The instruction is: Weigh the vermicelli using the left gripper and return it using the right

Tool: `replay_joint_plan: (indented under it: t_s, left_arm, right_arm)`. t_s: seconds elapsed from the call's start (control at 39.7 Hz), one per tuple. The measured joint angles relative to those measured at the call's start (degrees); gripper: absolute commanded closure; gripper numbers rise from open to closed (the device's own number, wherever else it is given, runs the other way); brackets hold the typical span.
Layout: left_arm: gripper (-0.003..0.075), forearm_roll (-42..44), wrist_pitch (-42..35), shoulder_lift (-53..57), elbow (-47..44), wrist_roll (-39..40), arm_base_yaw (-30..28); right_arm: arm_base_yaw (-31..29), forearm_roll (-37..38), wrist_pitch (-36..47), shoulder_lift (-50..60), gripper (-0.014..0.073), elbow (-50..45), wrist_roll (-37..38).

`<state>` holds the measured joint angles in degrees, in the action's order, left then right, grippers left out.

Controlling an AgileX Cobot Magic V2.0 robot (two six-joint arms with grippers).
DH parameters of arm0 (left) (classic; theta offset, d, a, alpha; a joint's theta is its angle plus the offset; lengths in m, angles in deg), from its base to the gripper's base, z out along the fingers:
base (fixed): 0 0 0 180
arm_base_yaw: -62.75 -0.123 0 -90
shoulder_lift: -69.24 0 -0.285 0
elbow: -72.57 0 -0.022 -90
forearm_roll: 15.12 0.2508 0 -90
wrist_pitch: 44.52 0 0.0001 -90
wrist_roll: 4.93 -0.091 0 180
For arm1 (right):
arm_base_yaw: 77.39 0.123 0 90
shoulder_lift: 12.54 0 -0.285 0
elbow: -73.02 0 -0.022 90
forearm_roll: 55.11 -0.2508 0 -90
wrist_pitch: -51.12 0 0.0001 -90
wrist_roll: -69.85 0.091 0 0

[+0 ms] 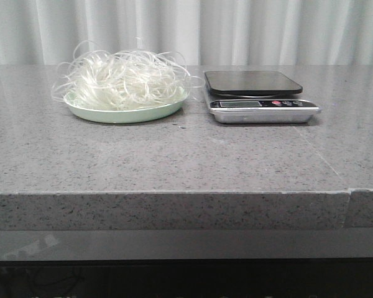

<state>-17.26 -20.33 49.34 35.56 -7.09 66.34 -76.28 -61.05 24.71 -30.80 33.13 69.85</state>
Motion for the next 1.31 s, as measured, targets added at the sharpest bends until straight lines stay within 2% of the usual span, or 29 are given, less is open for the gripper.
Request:
replay_joint_plan:
  t_s: [0.15,0.43,1.08,1.16,1.31]
  left_arm:
    - [0.0565,0.0,5.0,-5.5,6.5,0.0,0.0]
    - [0.0565,0.0,11.9,-11.4,7.3,0.0,0.0]
    - [0.0558,0.0,12.7,-13.7,0.0,0.0,0.0]
    - [0.0508,0.0,12.7,-13.8,-0.3,0.0,0.0]
    - [0.0281,0.0,12.7,-13.8,-0.3,0.0,0.0]
  right_arm:
    - [0.0,0.0,-6.8,-6.4,0.0436,6.4,0.0]
    - [0.0,0.0,-11.4,-14.8,0.0436,8.0,0.0]
    - [0.0,0.0,-13.3,-21.0,0.0426,8.0,0.0]
    - [0.0,0.0,-13.9,-21.0,0.0358,8.0,0.0]
    - [0.0,0.0,-14.7,-21.0,0.0124,8.0,-0.4]
